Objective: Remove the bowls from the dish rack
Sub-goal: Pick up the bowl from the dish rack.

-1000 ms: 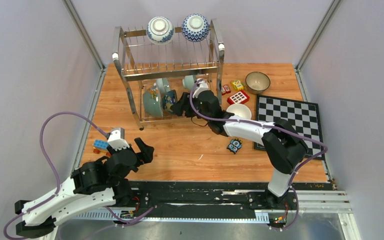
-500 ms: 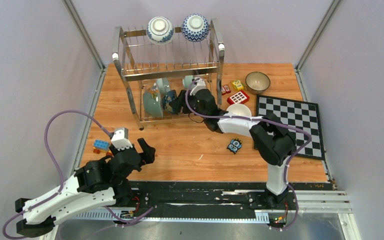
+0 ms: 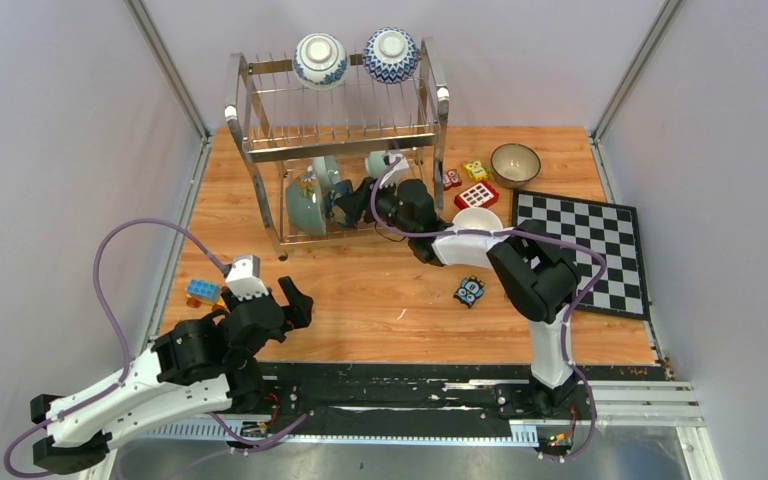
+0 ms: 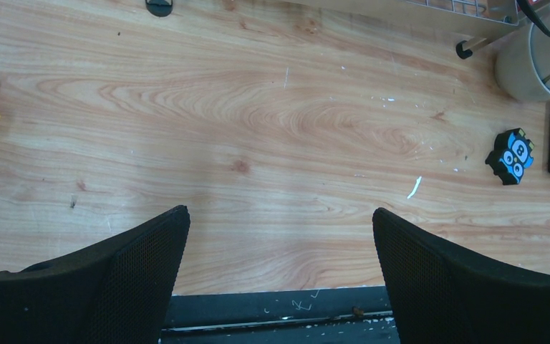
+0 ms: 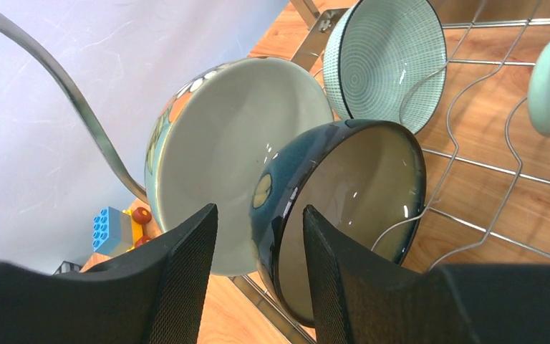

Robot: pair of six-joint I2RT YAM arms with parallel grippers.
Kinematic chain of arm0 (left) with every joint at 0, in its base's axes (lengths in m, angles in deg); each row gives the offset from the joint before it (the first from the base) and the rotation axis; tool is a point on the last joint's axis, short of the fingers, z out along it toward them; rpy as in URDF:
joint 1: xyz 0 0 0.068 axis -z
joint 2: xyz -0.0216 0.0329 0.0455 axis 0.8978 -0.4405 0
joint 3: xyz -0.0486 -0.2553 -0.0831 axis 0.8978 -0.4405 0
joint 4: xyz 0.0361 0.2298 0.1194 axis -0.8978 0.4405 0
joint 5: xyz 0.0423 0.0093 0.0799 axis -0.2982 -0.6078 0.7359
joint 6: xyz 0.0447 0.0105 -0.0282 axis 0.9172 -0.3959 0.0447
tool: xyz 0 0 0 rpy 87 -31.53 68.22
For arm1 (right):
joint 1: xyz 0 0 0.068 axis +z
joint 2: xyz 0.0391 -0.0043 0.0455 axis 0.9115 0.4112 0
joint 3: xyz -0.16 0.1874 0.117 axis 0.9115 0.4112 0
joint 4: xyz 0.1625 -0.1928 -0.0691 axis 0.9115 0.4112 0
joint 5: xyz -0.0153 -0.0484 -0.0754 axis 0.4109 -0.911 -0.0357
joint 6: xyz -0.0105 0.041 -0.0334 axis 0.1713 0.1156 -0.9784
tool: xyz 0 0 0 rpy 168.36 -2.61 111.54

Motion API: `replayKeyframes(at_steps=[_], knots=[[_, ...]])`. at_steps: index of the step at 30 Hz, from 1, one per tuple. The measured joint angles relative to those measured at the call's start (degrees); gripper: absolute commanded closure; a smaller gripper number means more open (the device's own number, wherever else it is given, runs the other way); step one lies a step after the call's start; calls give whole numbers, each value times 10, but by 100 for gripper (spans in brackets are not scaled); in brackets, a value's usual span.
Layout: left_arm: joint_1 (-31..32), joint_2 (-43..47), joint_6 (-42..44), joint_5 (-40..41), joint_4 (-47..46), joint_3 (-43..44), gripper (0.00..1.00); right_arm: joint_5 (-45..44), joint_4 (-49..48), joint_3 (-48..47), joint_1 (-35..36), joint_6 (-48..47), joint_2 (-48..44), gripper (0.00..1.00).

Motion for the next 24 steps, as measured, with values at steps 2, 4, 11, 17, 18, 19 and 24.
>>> replayKeyframes(at_steps=[2, 4, 11, 17, 18, 19, 24], knots=[[0, 0, 0, 0, 0, 0, 0, 13, -11, 0, -2, -3, 4, 48], [0, -1, 0, 0, 0, 0, 0, 27, -19, 1, -5, -6, 6, 46], [0, -18, 0, -1, 0, 0, 0, 61, -30, 22, -6, -36, 7, 47], [0, -29, 0, -1, 0, 0, 0, 79, -29, 45, -6, -69, 7, 54], [0, -30, 0, -1, 0, 0, 0, 82, -29, 46, -6, -73, 7, 55], [0, -30, 0, -1, 0, 0, 0, 83, -29, 46, -6, -77, 7, 55], [0, -38, 0, -1, 0, 0, 0, 94, -30, 46, -6, -82, 7, 60]])
